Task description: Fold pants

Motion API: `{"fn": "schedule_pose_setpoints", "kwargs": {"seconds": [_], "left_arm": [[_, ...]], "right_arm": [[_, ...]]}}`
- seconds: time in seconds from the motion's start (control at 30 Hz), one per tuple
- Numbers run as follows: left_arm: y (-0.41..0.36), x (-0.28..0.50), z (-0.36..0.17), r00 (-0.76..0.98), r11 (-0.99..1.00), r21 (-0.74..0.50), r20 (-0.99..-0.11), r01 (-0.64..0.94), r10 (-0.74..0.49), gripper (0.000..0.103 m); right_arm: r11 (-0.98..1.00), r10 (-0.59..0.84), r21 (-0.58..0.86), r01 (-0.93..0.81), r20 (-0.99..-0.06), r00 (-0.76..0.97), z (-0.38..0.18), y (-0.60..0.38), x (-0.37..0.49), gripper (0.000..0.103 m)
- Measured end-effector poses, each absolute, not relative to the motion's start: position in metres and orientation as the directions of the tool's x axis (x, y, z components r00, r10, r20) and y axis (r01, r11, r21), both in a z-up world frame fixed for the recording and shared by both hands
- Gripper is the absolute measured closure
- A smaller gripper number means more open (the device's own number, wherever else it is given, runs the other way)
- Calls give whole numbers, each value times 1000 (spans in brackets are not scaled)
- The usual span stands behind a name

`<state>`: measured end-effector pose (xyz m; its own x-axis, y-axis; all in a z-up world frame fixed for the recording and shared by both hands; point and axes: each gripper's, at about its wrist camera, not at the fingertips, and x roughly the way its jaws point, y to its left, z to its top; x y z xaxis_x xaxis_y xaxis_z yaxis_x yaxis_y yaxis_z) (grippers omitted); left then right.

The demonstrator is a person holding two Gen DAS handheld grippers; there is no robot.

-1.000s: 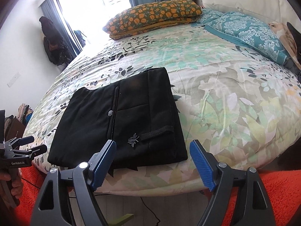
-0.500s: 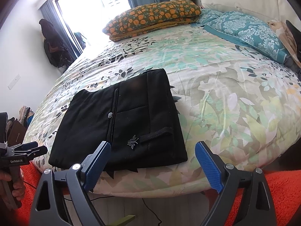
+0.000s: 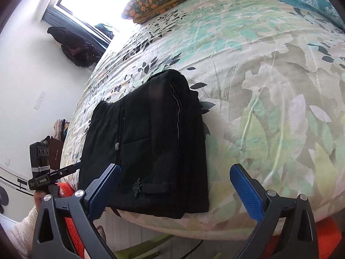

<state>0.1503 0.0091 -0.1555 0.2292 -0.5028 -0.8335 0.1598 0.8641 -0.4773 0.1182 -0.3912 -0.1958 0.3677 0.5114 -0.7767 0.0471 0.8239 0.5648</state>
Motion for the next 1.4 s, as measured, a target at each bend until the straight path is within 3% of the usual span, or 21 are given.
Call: {"fn": "schedule_pose_setpoints", "kwargs": {"seconds": [0.17, 0.37, 0.43, 0.47, 0.5, 0.57, 0.6, 0.67, 0.83, 1.03, 1.23, 1.3, 1.37, 1.4], "left_arm": [[2, 168, -180, 165, 861, -494, -845, 122, -508, 2], [-27, 180, -181, 155, 880, -449, -868, 155, -471, 1], [-37, 180, -178, 161, 895, -415, -884, 166, -439, 8], [-40, 179, -176, 173, 909, -382, -896, 166, -409, 31], [-41, 178, -171, 190, 915, -366, -899, 169, -395, 50], [-40, 174, -159, 219, 914, -361, -892, 183, -396, 76], [-40, 172, -153, 230, 912, -362, -887, 192, -401, 83], [-43, 166, -139, 263, 917, -340, -884, 208, -387, 85], [-37, 159, -99, 326, 908, -350, -851, 231, -411, 86], [-2, 181, -61, 409, 917, -338, -822, 212, -397, 86], [27, 226, -80, 448, 958, -264, -847, 117, -288, 84], [33, 235, -109, 432, 984, -175, -884, 45, -177, 63], [43, 234, -131, 421, 998, -49, -907, -43, -26, 47], [51, 224, -134, 433, 997, -34, -901, -64, -3, 44]], "right_arm": [[778, 608, 629, 2, -753, 252, -226, -383, 145, 0], [695, 689, 719, 17, -673, 269, -238, -382, 162, 0], [721, 679, 693, -33, -695, 238, -237, -368, 166, 5], [737, 668, 672, -69, -711, 220, -235, -360, 164, 13], [758, 648, 647, -83, -731, 216, -234, -355, 162, 29], [753, 653, 651, -96, -721, 234, -227, -356, 160, 45], [757, 648, 644, -108, -720, 248, -223, -356, 157, 51], [772, 630, 622, -127, -726, 274, -215, -352, 152, 56], [754, 647, 641, -145, -686, 332, -184, -342, 138, 66], [721, 684, 660, -213, -625, 378, -141, -308, 155, 67], [741, 660, 642, -199, -641, 392, -149, -261, 212, 67], [760, 638, 629, -162, -676, 367, -168, -249, 227, 66], [803, 580, 588, -95, -737, 348, -188, -244, 235, 57], [820, 551, 569, -63, -756, 354, -195, -249, 232, 50]]}}
